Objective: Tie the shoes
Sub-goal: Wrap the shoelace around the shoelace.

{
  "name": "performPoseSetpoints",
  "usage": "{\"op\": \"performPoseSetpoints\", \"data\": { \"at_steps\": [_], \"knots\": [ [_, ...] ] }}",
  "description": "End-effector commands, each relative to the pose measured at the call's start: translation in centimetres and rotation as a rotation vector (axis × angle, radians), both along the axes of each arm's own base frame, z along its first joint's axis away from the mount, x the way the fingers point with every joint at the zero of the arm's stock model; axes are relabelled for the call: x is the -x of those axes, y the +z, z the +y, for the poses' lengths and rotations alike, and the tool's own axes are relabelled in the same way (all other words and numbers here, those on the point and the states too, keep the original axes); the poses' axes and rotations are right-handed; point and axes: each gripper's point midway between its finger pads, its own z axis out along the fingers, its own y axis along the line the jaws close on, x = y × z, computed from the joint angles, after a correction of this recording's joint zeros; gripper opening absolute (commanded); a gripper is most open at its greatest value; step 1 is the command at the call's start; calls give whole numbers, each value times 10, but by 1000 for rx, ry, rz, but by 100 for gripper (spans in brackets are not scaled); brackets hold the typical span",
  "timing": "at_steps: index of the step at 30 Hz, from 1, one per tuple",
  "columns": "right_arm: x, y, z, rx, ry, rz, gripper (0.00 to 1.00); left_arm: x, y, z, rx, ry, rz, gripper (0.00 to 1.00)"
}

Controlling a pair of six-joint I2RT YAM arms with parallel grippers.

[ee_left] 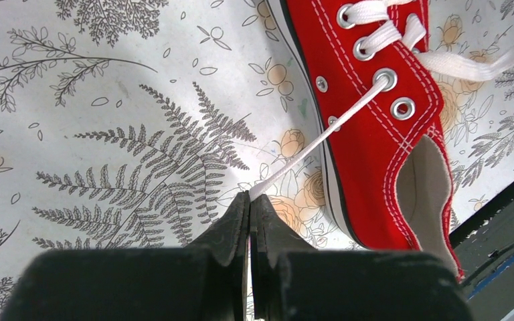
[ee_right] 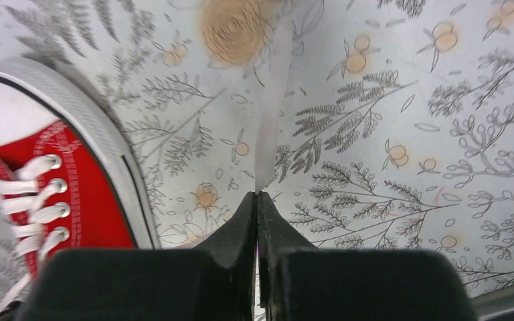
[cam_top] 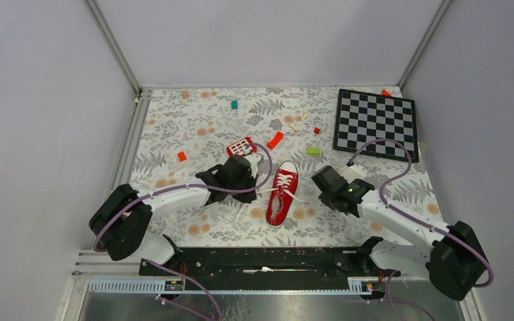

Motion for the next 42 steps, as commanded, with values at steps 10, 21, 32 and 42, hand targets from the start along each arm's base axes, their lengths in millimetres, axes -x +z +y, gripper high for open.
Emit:
{"op": "performPoseSetpoints", "data": {
  "at_steps": [10,21,32,42],
  "knots": [
    [-15,66,-17,-25,55,-279,0,-12,38,10,-30,27,-77,0],
    [-4,72,8,-165,98,-225,0,-15,74,8,12,32,-124,0],
    [23,24,1,-153,112,-95,0,-17,57,4,4,28,-108,0],
    [12,49,53,-232,333,-148,62,-17,16,-8,26,21,-56,0]
  ]
}}
